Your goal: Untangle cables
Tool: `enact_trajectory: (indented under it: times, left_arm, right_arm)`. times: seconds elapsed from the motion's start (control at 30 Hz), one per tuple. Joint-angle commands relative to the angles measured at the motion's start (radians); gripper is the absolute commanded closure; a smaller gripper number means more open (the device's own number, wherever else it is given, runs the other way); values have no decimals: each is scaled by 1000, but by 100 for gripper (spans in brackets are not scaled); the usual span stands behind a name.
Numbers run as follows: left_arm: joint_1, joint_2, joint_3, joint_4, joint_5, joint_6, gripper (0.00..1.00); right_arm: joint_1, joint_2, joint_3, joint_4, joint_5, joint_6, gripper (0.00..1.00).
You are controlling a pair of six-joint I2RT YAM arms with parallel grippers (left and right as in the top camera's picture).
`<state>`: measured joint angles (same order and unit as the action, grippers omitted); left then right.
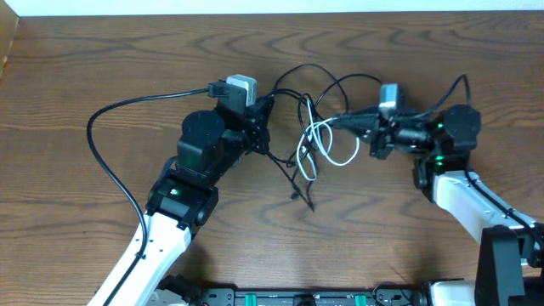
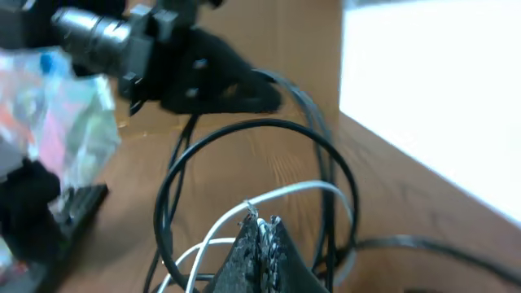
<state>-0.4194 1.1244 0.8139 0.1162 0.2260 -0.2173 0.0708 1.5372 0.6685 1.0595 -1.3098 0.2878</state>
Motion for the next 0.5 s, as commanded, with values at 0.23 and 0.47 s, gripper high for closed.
enact_trajectory:
  times: [0.23,0.47]
  left_arm:
    - [4,-1,8,-74,-35,18,92]
    - [4,-1,8,-12,222,34,92]
  right_arm:
    - [-116,-4,3,-6,25,303,99]
    - [-105,-3,3,-31,48,299,99]
